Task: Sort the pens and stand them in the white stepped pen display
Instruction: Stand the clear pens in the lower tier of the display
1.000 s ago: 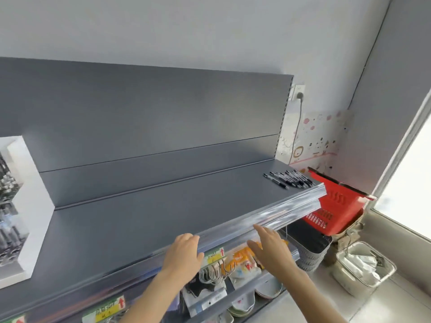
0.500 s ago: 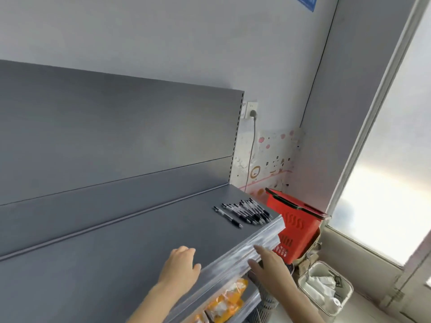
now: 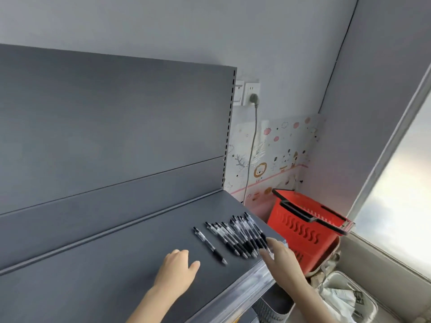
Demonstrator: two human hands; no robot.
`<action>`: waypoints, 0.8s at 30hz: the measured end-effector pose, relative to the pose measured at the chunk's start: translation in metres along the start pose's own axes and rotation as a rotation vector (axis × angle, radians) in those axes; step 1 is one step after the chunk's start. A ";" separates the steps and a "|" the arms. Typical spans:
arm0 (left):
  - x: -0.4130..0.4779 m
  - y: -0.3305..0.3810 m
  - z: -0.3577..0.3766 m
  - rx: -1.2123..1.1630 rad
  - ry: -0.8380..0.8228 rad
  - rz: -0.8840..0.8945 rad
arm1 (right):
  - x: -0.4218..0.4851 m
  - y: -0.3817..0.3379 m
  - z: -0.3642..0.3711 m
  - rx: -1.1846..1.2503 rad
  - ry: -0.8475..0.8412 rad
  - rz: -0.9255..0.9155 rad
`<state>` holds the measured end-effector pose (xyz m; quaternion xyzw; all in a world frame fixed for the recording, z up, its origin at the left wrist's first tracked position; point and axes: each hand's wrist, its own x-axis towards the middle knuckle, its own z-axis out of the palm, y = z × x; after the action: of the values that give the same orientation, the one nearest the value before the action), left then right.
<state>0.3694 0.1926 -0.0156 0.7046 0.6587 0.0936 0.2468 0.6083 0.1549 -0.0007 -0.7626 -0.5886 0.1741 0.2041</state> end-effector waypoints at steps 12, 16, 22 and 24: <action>0.070 0.078 0.044 -0.067 0.082 -0.319 | 0.112 0.036 0.004 -0.120 -0.235 -0.108; 0.083 0.097 0.048 0.041 0.075 -0.394 | 0.126 0.028 0.011 -0.159 -0.297 -0.167; 0.094 0.109 0.048 -0.004 0.038 -0.480 | 0.142 0.026 0.013 -0.097 -0.381 -0.140; 0.096 0.111 0.049 0.006 0.036 -0.492 | 0.146 0.029 0.012 -0.035 -0.399 -0.103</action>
<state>0.5006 0.2738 -0.0246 0.5221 0.8149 0.0412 0.2482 0.6622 0.2916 -0.0297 -0.6854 -0.6586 0.3005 0.0789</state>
